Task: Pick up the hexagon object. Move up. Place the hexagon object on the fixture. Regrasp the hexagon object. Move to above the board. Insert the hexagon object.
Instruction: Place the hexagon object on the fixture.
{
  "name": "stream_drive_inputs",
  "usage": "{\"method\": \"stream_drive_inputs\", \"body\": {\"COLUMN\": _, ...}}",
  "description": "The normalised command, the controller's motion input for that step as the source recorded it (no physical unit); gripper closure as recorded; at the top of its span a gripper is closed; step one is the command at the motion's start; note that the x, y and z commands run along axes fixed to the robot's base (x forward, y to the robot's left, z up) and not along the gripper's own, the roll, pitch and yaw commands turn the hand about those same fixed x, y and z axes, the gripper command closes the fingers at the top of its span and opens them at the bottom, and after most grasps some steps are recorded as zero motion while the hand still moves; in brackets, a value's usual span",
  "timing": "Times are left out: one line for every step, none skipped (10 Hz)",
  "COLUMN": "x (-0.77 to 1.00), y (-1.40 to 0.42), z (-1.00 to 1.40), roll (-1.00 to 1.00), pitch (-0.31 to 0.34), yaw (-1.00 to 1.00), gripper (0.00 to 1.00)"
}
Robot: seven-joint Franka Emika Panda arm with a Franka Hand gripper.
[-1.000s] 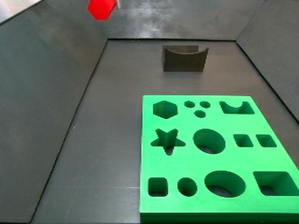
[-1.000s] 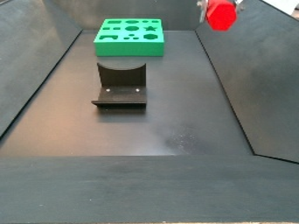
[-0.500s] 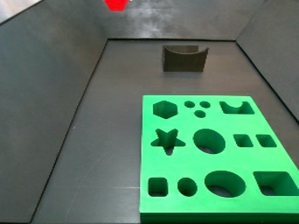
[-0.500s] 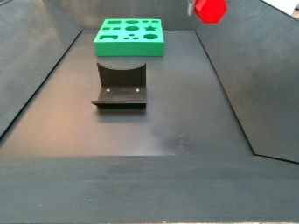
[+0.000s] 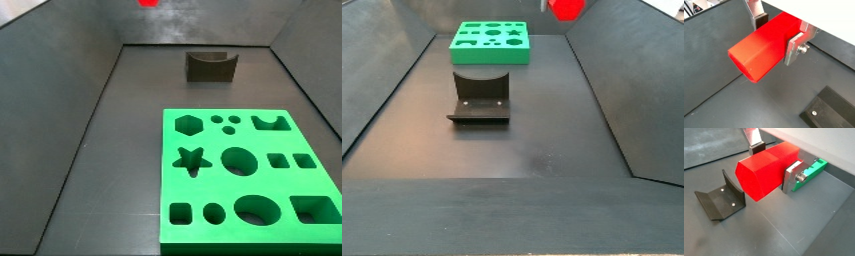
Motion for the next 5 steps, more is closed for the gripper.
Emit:
{"method": "stream_drive_inputs", "body": {"x": 1.0, "y": 0.02, "z": 0.06, "roll": 0.06, "pitch": 0.19, "yaw": 0.01, "gripper": 1.0}}
{"method": "stream_drive_inputs", "body": {"x": 1.0, "y": 0.02, "z": 0.05, "roll": 0.06, "pitch": 0.184, "yaw": 0.01, "gripper": 1.0}}
{"method": "stream_drive_inputs", "body": {"x": 1.0, "y": 0.01, "z": 0.05, "roll": 0.05, "pitch": 0.182, "yaw": 0.01, "gripper": 1.0}}
{"method": "stream_drive_inputs", "body": {"x": 1.0, "y": 0.01, "z": 0.04, "roll": 0.05, "pitch": 0.184, "yaw": 0.01, "gripper": 1.0}}
{"method": "stream_drive_inputs", "body": {"x": 1.0, "y": 0.5, "z": -0.22, "roll": -1.0, "pitch": 0.069, "yaw": -0.11, "gripper": 1.0}}
